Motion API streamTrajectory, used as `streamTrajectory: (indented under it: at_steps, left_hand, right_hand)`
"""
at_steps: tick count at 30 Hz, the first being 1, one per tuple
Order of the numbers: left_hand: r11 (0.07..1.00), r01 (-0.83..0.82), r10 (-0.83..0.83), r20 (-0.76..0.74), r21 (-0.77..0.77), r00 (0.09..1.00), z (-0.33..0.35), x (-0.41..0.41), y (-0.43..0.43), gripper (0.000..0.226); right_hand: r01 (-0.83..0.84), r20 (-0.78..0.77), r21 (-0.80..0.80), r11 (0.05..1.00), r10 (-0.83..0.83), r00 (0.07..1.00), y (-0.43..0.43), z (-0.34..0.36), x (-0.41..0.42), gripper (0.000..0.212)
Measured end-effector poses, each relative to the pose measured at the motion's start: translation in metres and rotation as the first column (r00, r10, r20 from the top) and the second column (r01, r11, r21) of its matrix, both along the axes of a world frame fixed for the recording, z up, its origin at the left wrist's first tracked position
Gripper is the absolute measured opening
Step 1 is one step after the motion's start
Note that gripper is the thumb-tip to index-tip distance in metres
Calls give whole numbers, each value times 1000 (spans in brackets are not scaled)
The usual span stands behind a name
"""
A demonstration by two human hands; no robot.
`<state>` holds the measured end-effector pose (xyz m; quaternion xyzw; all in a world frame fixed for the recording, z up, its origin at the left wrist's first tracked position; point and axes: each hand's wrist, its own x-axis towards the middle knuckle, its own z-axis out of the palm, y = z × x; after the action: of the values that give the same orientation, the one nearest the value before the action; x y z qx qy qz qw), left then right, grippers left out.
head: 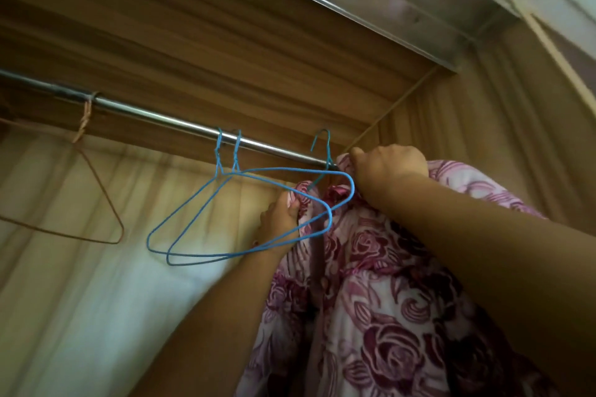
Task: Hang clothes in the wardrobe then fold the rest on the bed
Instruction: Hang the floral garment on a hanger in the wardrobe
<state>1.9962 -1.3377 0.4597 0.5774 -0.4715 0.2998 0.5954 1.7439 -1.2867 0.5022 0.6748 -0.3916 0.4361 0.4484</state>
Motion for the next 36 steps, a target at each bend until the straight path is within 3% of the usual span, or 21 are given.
streamTrajectory:
  at_steps: [5,8,12,16,19,22,24,27,30,34,36]
  left_hand:
    - [997,-54,53,25,55,998,-8,12,-9,32]
    - [998,58,-58,33,-8,998,-28,12,-15,35]
    - [997,39,-39,9,-67,999,-42,7,-11,34]
    - [995,46,-53,-73,-88,996,-48,-5,-1,35]
    - [925,338,-353,-65,-173,933,-60,-23,6,28]
    - [918,375,-383,-44,-125,923,-69,-21,6,49]
    - [945,311,-318,-60,-105,946,-69,-16,6,55]
    - [958,270,-281,-109,-99,954,-67,-12,10,37]
    - [925,346,-373,-204,-154,905,-68,-18,19,8]
    - [758,573,-632,-132,-312,764,-77,-43,27,25]
    - [736,608,-662,-127,-300,739,-87,-50,29,28]
  right_hand:
    - [-19,-4,45,999,19,1000,-10,-8,16,37]
    - [-51,-24,106,993,54,998,-18,-26,27,37]
    - [-56,44,125,991,50,998,-26,-40,33,39]
    - [51,-16,-93,994,-53,998,-24,-67,37,47]
    - [11,-117,-244,970,-41,992,-21,-92,34,58]
    - [-108,-65,-106,988,102,993,-14,-107,38,64]
    - [-212,16,9,977,212,977,-16,-111,46,51]
    - [-373,102,85,924,364,926,-17,-110,47,50]
    - [-511,160,151,846,489,857,-20,-106,50,59]
    - [-689,184,243,683,665,724,-17,-114,70,45]
    - [-752,213,272,600,725,655,-20,-124,78,33]
